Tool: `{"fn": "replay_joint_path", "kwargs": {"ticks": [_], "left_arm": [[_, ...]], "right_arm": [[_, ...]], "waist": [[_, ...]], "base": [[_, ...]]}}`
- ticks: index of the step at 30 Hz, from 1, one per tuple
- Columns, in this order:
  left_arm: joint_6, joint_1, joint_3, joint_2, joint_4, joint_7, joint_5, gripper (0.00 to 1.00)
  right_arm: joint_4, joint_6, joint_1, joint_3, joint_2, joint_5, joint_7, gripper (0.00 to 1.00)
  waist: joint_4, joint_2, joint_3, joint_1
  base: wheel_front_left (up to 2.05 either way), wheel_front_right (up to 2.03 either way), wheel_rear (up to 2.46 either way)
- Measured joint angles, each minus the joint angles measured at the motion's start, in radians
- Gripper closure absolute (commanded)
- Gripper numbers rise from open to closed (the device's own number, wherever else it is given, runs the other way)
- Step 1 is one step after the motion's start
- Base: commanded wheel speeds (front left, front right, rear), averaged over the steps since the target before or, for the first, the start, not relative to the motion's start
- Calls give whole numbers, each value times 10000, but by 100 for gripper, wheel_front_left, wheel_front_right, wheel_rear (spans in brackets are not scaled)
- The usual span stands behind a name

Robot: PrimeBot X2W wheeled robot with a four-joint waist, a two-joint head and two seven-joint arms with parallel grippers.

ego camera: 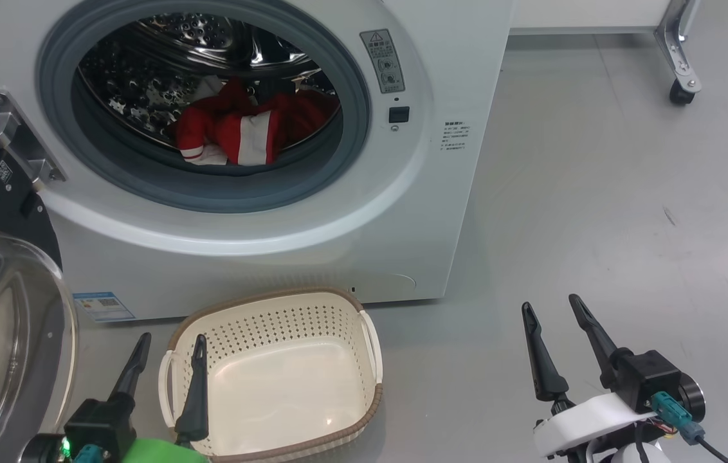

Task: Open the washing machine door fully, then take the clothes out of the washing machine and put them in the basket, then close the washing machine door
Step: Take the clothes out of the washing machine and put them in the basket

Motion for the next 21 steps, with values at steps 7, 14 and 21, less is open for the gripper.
{"fn": "replay_joint_path", "kwargs": {"ticks": [7, 14, 21], "left_arm": [[0, -826, -33, -69, 155, 82, -33, 0], [-201, -1836, -86, -117, 537, 155, -221, 0], [-370, -3074, 96, -115, 1427, 537, -453, 0]], "right_arm": [[-299, -29, -313, 25, 0, -29, 0, 0], [-529, -90, -717, 128, -4, -79, 0, 0], [-769, -92, -1347, 393, -10, -111, -2, 0]], "waist": [[-23, 0, 649, 0], [-39, 0, 1360, 0], [-136, 0, 2294, 0]], "base": [[0, 0, 0], [0, 0, 0], [0, 0, 0]]}}
